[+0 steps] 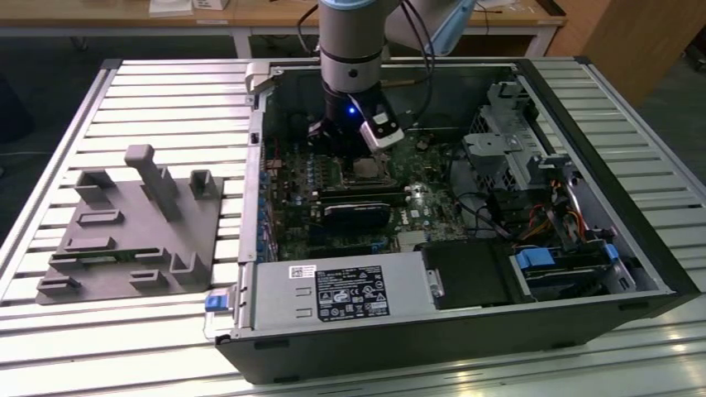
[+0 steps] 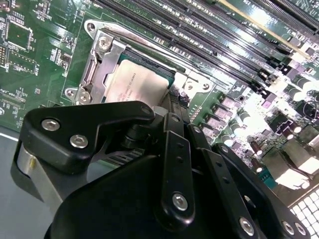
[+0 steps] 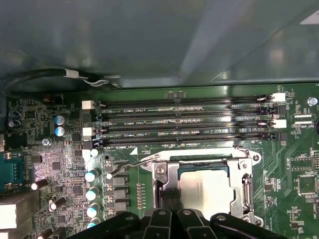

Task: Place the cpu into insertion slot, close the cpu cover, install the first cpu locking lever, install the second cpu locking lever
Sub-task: 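Close the cpu cover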

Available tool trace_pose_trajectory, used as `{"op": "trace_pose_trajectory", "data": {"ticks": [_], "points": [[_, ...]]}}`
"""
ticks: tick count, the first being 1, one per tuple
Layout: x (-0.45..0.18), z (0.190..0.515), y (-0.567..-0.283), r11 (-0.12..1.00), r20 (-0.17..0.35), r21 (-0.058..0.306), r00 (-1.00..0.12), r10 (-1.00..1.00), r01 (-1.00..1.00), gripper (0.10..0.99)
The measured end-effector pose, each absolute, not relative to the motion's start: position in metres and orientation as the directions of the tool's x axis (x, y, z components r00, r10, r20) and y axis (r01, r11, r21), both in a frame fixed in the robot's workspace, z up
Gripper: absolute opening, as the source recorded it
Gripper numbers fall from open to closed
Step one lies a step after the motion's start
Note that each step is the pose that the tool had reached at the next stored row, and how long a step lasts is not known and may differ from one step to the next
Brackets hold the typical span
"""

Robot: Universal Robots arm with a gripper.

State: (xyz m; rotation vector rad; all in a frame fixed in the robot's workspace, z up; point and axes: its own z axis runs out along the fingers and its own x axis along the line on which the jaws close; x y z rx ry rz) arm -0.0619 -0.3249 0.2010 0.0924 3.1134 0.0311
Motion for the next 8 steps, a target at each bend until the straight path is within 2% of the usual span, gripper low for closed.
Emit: {"op": "trace_pose_trajectory", "data": {"ticks": [8], "points": [[-0.0619,0.2111,-0.3249,0.998,-0.026,0.021,-0.998,0.060,0.059,0.106]]}}
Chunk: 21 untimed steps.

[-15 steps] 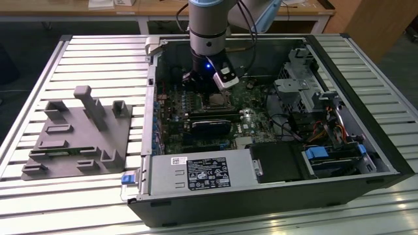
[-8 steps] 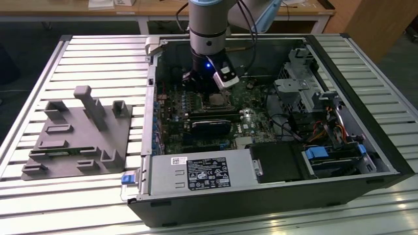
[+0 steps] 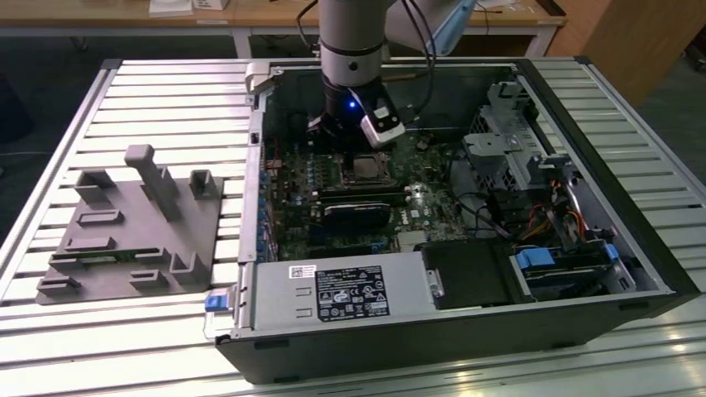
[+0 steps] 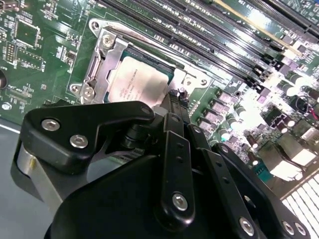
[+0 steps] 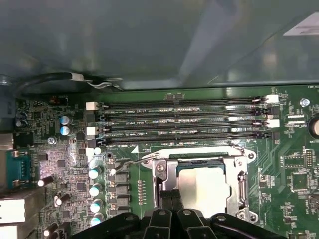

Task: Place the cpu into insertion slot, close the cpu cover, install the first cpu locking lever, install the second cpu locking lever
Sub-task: 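Close the cpu cover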

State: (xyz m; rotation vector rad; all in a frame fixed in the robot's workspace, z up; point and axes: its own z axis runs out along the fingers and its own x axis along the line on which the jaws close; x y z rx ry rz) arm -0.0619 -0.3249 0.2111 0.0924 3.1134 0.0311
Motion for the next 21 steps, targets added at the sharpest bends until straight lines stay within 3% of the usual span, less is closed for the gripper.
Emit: {"op": "trace_pose_trajectory", "data": {"ticks": [21], "points": [[-0.033,0.214,-0.325,0.998,-0.026,0.021,-0.998,0.060,0.059,0.106]]}}
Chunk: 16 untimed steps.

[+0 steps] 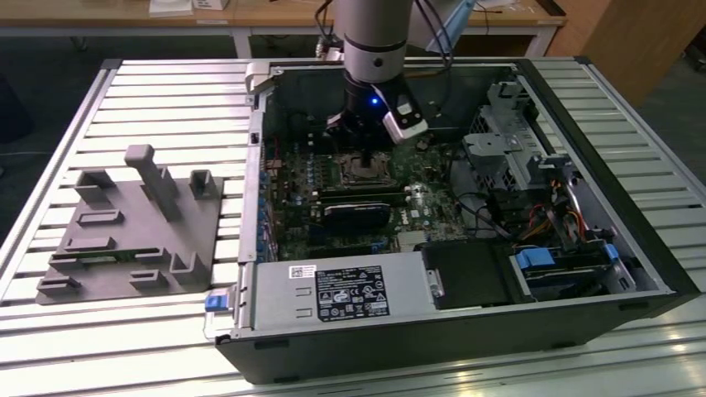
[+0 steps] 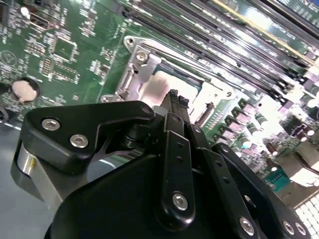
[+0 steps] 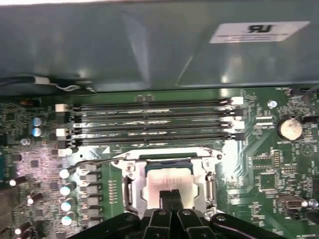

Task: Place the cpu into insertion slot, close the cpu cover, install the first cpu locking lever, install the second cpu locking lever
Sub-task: 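Close the cpu cover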

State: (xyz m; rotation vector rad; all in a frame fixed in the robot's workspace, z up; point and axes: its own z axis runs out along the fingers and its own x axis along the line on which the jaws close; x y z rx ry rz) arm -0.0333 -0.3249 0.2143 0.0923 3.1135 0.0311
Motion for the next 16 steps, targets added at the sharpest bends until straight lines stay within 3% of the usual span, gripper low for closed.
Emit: {"op": "trace_pose_trajectory", "data": {"ticks": [16], "points": [[-0.032,0.234,-0.325,0.998,-0.029,0.018,-0.998,0.059,0.059,0.106]]}}
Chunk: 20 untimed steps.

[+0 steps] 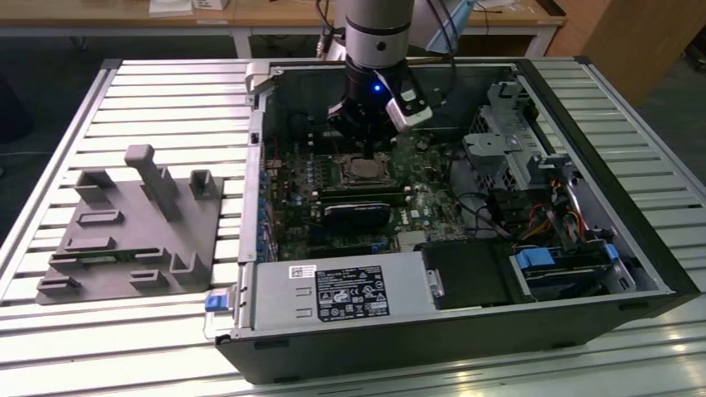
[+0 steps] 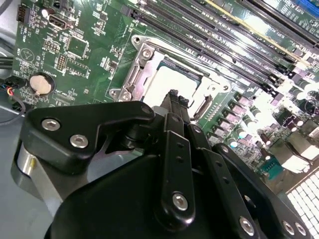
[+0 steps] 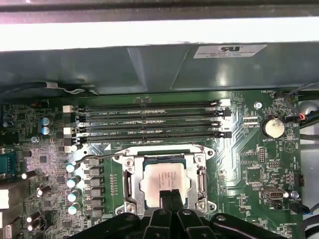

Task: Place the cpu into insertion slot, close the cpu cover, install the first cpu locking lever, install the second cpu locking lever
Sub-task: 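Close the cpu cover, then install the first cpu locking lever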

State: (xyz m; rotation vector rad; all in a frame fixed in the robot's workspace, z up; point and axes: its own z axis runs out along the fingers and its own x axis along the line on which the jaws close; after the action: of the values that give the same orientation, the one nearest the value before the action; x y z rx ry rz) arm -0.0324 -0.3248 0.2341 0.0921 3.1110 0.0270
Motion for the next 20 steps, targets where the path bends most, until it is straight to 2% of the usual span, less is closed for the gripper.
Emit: {"op": "trace_pose_trajectory", "data": {"ticks": [20], "points": [[-0.0402,0.2342,-0.3249,0.998,-0.029,0.018,-0.998,0.059,0.059,0.106]]}}
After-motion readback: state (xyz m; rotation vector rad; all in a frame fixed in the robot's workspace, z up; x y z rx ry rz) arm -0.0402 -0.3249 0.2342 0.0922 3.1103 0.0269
